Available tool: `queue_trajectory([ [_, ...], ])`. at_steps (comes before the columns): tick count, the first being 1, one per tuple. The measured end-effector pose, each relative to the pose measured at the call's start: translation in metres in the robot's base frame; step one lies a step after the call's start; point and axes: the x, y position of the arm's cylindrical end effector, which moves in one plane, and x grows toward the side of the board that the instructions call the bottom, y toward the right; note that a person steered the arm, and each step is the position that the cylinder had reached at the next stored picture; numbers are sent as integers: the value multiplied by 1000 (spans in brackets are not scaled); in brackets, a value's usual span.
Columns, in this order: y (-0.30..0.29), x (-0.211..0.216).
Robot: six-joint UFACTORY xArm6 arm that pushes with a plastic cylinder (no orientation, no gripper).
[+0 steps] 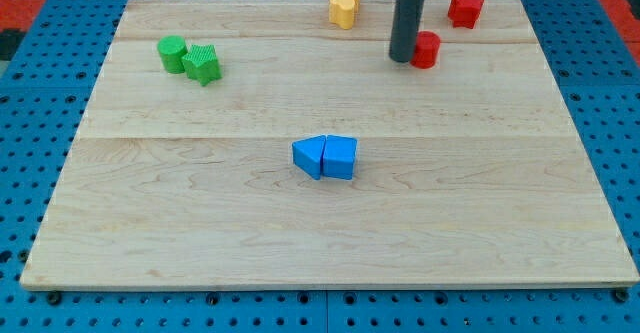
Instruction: Place the red circle below the red star
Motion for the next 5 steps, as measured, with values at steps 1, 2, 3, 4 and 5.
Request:
queue_trajectory([
  [1,34,3],
  [2,37,11],
  [3,49,7],
  [4,76,20],
  [5,90,12],
])
